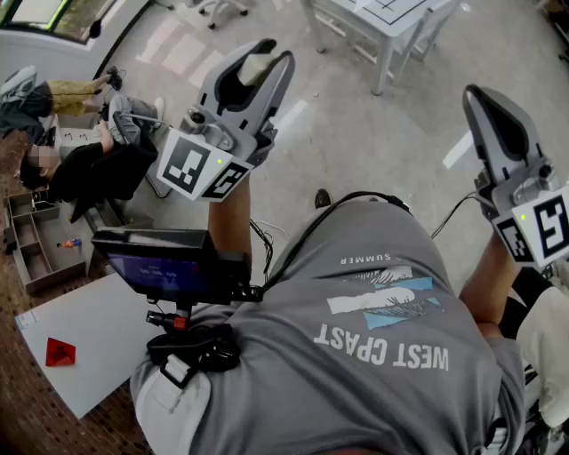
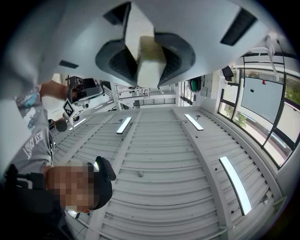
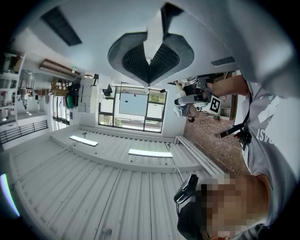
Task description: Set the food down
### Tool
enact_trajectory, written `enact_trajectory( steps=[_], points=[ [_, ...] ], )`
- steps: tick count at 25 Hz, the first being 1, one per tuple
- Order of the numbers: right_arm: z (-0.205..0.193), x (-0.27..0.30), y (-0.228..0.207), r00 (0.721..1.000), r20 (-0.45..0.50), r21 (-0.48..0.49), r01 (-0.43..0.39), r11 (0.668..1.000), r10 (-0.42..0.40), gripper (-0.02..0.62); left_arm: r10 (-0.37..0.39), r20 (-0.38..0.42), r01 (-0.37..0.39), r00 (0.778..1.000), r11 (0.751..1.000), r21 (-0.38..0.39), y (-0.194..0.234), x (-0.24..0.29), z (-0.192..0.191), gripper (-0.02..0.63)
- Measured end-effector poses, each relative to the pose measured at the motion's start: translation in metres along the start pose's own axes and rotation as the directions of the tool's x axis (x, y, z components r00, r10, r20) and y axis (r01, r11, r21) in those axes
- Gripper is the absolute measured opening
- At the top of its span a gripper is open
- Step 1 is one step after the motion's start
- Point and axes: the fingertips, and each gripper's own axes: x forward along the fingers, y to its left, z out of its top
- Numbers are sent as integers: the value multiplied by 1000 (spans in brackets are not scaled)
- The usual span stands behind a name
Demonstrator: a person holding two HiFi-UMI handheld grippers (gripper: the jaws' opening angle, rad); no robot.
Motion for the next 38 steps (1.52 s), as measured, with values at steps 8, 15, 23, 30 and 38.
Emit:
enact_trajectory(
  steps=[8, 15, 23, 30, 38],
  points=[
    [0, 3, 2, 1000, 5, 14, -14, 1000, 14, 6, 2, -2, -2, 1000, 1000, 1, 0, 0, 0, 104],
    [-7, 5, -5, 996, 90, 97, -23, 995, 14, 8, 22, -27, -21, 999, 1000, 3, 4, -6, -3, 104],
    [-13, -35, -24, 994, 112, 148, -28, 989, 11, 9, 33, -37, -32, 999, 999, 12, -37, 13, -2, 104],
    [-17, -47, -35, 995, 100, 165, -29, 986, 12, 9, 39, -33, -39, 999, 999, 15, -51, 21, 0, 104],
    [-2, -4, -38, 997, 76, 153, 7, 988, -19, 9, 2, -7, -2, 1000, 1000, -12, -3, 28, 2, 104]
  ],
)
